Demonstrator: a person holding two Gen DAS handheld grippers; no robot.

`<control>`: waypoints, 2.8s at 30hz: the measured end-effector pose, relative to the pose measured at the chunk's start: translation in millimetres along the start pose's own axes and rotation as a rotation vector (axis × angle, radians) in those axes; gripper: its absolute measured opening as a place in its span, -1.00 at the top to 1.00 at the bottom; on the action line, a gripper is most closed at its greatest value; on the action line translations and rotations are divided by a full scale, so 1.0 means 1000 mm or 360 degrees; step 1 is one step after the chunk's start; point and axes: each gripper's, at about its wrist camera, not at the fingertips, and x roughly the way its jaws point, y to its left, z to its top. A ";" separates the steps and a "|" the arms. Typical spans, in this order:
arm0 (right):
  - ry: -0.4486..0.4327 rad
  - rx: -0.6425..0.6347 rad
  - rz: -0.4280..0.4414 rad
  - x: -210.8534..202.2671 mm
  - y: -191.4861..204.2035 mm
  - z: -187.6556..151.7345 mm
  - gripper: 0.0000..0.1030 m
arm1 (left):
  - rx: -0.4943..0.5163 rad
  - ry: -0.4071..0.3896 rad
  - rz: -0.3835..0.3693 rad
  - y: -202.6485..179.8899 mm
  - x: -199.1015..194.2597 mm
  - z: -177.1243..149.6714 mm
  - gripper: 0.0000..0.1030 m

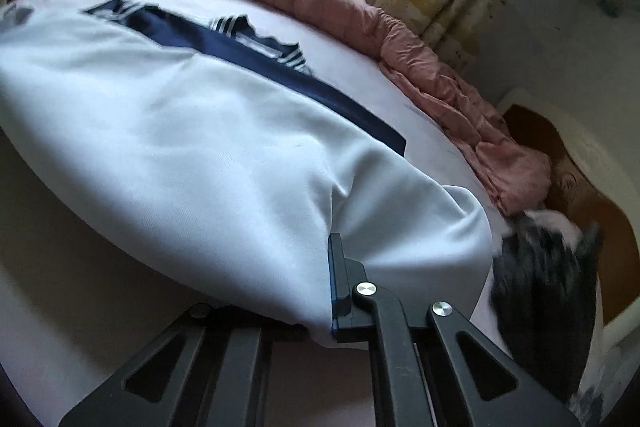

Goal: Fold large clothes

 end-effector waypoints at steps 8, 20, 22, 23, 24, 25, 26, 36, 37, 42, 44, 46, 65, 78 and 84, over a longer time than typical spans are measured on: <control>-0.0008 0.0060 0.0066 -0.086 0.001 -0.073 0.87 | -0.0063 0.0017 -0.0106 0.003 -0.083 -0.055 0.81; -0.0109 0.0311 0.0190 -0.067 -0.057 0.013 0.84 | -0.0279 -0.0140 -0.0156 0.052 -0.051 0.034 0.74; -0.0120 0.0307 0.0173 -0.043 -0.059 0.039 0.84 | -0.0245 -0.0133 -0.0162 0.056 -0.027 0.060 0.76; -0.0104 0.0299 0.0170 -0.026 -0.058 0.051 0.84 | -0.0226 -0.0106 -0.0173 0.055 -0.014 0.071 0.77; -0.0080 0.0286 0.0167 -0.011 -0.055 0.060 0.84 | -0.0220 -0.0077 -0.0185 0.053 -0.001 0.080 0.78; -0.0059 0.0279 0.0170 0.002 -0.053 0.067 0.84 | -0.0219 -0.0045 -0.0200 0.052 0.014 0.087 0.78; -0.0035 0.0276 0.0178 0.018 -0.050 0.074 0.84 | -0.0213 -0.0018 -0.0204 0.051 0.028 0.093 0.78; 0.0017 0.0161 0.0157 0.086 -0.028 0.100 0.84 | -0.0050 0.0012 -0.0155 0.026 0.090 0.106 0.78; 0.0024 0.0174 0.0167 0.090 -0.029 0.099 0.84 | -0.0070 0.0012 -0.0161 0.026 0.092 0.106 0.78; 0.0020 0.0227 0.0204 0.087 -0.035 0.095 0.84 | -0.0125 -0.0122 -0.0169 0.026 0.086 0.097 0.72; 0.0008 0.0250 0.0238 0.084 -0.039 0.092 0.82 | -0.0119 -0.0167 -0.0165 0.027 0.078 0.091 0.65; 0.0001 0.0299 0.0302 0.078 -0.046 0.088 0.79 | -0.0204 -0.0168 -0.0174 0.036 0.064 0.084 0.56; -0.0508 0.0955 0.0195 0.017 -0.148 0.046 -0.27 | -0.0685 -0.0388 -0.0164 0.115 0.013 0.039 -0.43; -0.0040 0.0806 0.0582 0.109 -0.127 0.041 0.19 | -0.0733 -0.0300 -0.0288 0.110 0.061 0.043 -0.37; 0.0069 0.0833 0.0448 0.165 -0.123 0.037 0.19 | -0.0867 -0.0045 -0.0206 0.120 0.127 0.038 0.10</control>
